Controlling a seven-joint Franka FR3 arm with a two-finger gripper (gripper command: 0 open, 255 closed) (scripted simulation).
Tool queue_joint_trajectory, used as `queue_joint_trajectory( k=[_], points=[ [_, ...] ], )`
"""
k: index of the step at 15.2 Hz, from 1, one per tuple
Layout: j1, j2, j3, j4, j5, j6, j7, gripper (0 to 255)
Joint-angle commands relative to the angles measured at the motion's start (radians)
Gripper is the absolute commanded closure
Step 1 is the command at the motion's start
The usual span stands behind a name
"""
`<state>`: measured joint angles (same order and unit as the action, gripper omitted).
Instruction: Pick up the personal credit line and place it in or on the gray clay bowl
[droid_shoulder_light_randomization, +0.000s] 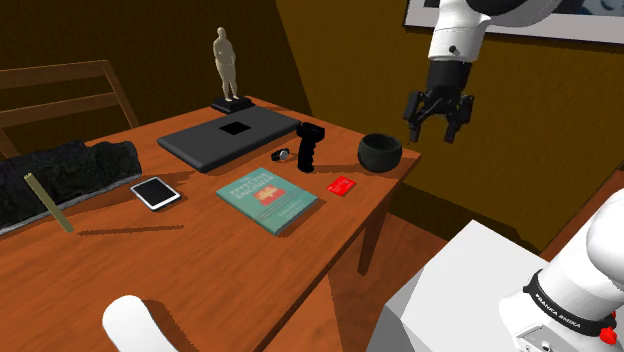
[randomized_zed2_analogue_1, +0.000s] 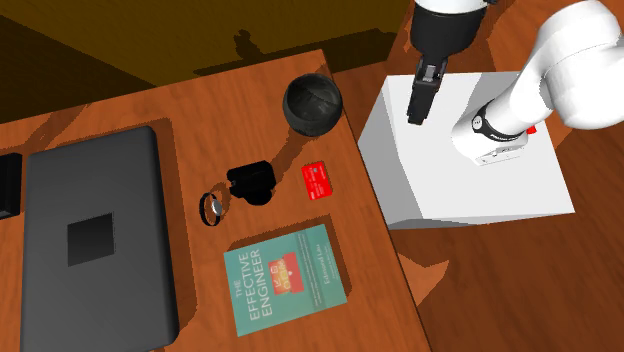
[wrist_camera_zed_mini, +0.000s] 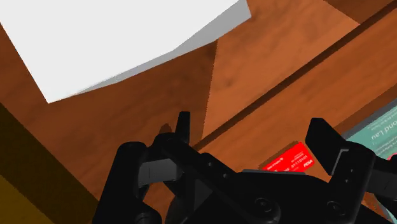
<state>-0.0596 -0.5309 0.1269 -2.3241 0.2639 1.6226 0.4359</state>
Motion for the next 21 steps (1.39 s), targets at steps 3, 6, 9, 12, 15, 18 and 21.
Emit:
queue_joint_trajectory(
  k=[3, 6, 9, 12, 15, 18, 21],
  points=[
    [-0.016, 0.131, 0.040, 0.015, 0.088, 0.096, 0.164, 0],
    [-0.024, 0.235, 0.061, 0.041, 0.148, 0.167, 0.274, 0],
    [-0.029, 0.340, 0.077, 0.072, 0.204, 0.240, 0.375, 0],
    [-0.031, 0.447, 0.085, 0.109, 0.260, 0.312, 0.468, 0],
    [-0.031, 0.553, 0.088, 0.149, 0.315, 0.383, 0.552, 0],
    [-0.030, 0.658, 0.086, 0.194, 0.373, 0.452, 0.626, 0],
    [-0.023, 0.675, 0.092, 0.186, 0.385, 0.480, 0.626, 0]
  ],
)
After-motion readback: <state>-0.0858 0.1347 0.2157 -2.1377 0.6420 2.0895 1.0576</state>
